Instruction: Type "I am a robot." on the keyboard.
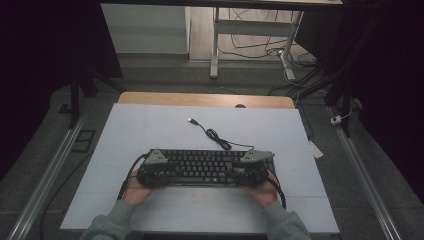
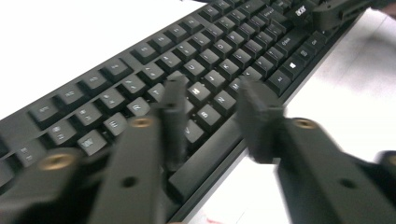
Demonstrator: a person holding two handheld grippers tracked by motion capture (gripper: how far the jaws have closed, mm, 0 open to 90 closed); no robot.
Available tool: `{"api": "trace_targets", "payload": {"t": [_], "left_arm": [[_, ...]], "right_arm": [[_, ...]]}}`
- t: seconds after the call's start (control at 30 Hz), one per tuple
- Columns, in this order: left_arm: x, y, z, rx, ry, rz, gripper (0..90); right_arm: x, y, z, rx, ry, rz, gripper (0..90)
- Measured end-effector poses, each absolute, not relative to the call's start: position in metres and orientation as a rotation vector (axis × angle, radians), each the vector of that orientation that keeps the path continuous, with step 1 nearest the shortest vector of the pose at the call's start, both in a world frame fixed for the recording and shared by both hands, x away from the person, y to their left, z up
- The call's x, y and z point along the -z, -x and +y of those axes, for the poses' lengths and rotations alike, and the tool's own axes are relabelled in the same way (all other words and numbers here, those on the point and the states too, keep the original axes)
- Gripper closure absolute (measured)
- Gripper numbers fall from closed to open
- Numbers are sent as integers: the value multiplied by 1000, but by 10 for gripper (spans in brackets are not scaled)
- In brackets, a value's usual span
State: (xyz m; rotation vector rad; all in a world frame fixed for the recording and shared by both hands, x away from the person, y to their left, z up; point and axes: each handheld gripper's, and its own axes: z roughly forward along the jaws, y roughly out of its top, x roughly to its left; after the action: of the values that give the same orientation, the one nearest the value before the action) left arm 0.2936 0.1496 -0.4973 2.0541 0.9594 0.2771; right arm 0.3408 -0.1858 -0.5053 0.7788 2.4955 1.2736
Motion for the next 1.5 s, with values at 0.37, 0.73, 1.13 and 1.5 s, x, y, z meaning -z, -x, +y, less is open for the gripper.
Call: {"api": "trace_targets", "payload": {"t": [0.37, 0.73, 1.13, 1.5], "left_arm": [[491, -295, 163, -313, -2001, 1056, 298], [491, -296, 171, -323, -1998, 1068, 287], [491, -297, 174, -328, -1992, 1065, 305], [496, -302, 182, -368, -1993, 1133, 401]], "right_arm": [[505, -341, -186, -1273, -778, 2497, 481], [505, -341, -186, -1271, -777, 2497, 478], [506, -341, -186, -1268, -775, 2499, 477], [507, -341, -185, -1261, -776, 2503, 477]]}}
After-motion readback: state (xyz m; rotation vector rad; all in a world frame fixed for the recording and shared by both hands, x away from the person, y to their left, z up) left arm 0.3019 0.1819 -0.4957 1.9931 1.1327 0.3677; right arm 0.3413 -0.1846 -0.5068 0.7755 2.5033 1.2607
